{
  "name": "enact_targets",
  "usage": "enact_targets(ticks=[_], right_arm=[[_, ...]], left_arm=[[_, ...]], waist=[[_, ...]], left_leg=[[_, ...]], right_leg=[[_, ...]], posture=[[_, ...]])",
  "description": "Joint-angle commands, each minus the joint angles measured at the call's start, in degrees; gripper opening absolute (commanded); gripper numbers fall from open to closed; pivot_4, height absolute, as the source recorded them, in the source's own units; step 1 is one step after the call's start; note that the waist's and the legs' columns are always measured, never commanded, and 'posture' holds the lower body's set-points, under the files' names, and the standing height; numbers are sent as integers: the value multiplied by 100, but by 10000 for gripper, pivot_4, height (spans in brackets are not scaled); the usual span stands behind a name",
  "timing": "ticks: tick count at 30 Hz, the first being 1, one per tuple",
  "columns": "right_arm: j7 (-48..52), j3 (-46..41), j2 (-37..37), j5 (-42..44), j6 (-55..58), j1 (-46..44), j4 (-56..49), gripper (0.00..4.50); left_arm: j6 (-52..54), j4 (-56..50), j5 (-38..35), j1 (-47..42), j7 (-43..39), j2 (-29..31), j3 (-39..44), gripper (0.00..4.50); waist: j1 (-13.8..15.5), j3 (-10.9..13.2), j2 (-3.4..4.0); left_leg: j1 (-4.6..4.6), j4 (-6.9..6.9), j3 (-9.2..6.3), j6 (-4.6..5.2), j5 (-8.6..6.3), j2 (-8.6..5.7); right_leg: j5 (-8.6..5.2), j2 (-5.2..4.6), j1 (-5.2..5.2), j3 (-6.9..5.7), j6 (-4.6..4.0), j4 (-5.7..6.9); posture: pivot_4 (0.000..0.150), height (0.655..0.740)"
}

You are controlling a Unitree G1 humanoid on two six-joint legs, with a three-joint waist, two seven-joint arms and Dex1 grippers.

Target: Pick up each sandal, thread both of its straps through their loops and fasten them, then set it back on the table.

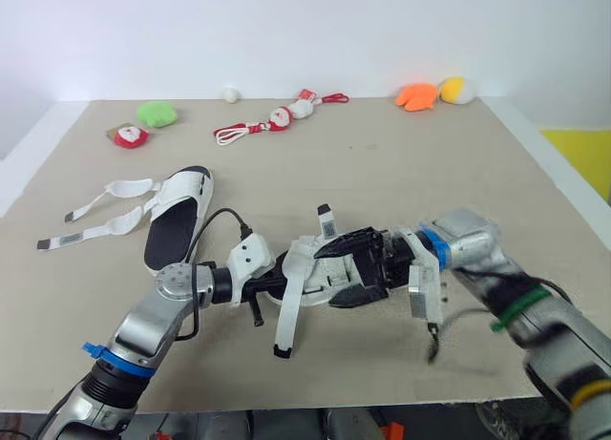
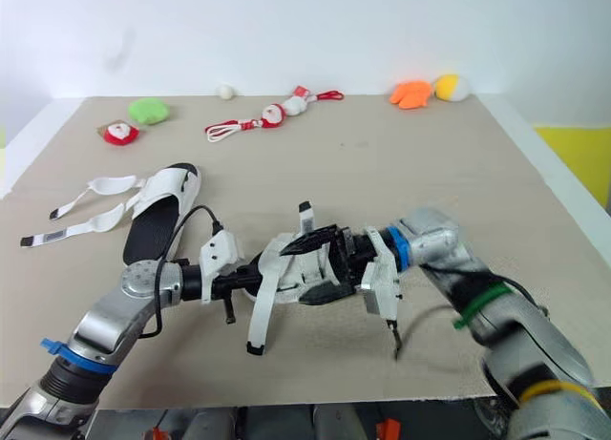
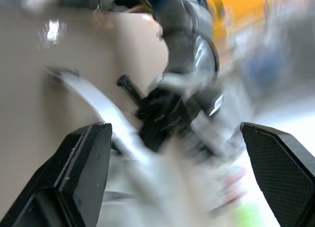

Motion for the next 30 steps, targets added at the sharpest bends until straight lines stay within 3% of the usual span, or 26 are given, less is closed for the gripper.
enact_targets(ticks=[1,5,9,19,30], right_arm=[[-456,-263,-1080,1846,4016,377,-2091,44813],[-866,-660,-1745,2921,6766,883,-2888,44813],[-1842,-1223,-1530,3885,8557,1167,-3203,44813],[-4224,-2096,391,4783,10654,1230,-3013,44813],[-5521,-2590,1825,5184,11561,1066,-2579,44813]], left_arm=[[148,207,124,192,-52,86,-225,0],[151,212,119,189,-71,87,-239,0],[166,201,107,198,-93,99,-245,0],[236,139,77,244,-70,64,-265,0],[309,24,51,337,13,55,-231,0]], waist=[[14,-5,22],[19,-21,6],[20,-22,2],[32,-24,-5],[22,-28,-10]], left_leg=[[-4,1,1,0,0,-2],[5,3,7,3,-1,5],[3,9,15,2,-2,5],[-30,10,12,1,-2,5],[-31,12,9,2,-2,11]], right_leg=[[-1,-4,-6,3,0,2],[-3,-1,-4,0,1,1],[-2,-3,-8,-2,2,0],[5,3,-28,-3,18,-10],[9,12,-28,-3,23,-12]], posture=[[1500,7400],[1500,7400],[1500,7400],[1500,7400],[1500,7400]])
